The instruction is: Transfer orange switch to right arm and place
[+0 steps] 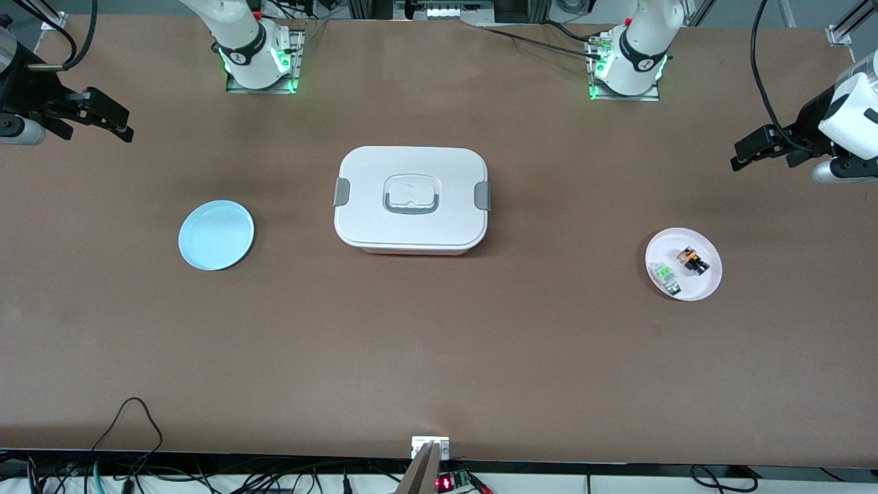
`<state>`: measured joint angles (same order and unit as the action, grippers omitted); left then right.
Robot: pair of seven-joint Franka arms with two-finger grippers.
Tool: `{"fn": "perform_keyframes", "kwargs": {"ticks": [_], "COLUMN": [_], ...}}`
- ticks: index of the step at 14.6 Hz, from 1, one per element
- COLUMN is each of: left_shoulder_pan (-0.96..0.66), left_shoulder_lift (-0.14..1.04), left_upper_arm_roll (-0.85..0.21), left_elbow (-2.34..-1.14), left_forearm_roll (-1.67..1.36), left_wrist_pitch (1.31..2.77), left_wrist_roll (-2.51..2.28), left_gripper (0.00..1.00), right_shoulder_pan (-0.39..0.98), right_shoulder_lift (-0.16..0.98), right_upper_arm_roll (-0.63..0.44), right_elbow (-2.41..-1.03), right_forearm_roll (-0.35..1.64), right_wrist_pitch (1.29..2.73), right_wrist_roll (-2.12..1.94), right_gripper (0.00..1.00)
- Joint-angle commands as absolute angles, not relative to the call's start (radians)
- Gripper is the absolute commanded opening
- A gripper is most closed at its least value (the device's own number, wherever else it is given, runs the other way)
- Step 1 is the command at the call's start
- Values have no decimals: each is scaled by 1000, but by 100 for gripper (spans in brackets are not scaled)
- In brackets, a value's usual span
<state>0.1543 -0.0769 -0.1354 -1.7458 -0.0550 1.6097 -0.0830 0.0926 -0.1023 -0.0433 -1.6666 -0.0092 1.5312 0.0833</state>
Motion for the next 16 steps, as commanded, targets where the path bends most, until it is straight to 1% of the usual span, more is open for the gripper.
{"fn": "perform_keyframes", "kwargs": {"ticks": [1,3,12,16], "left_shoulder_pan": [156,155,153,153], "left_shoulder_lift": [-71,-63,-51,-51], "left_upper_arm_roll": [-143,-141,-141,-141], "left_elbow": [-1726,-1704,-1700,-1700], "left_forearm_roll": [-29,-28,-28,-28], "left_wrist_pitch": [1585,1577,1572,1571], "left_wrist_roll": [-97,-90,-86,-81], "left_gripper": [100,100,100,100], "right_shoulder_pan": [84,84,84,84], "right_shoulder_lift": [-106,-104,-100,-100], "right_upper_arm_roll": [-38,-40,-41,-41], "right_elbow": [-1655,-1654,-1648,-1643], "right_forearm_roll": [-9,-9,-3,-5], "right_wrist_pitch": [1514,1513,1509,1479], "right_wrist_roll": [72,72,80,72], "right_gripper": [100,100,100,100]}}
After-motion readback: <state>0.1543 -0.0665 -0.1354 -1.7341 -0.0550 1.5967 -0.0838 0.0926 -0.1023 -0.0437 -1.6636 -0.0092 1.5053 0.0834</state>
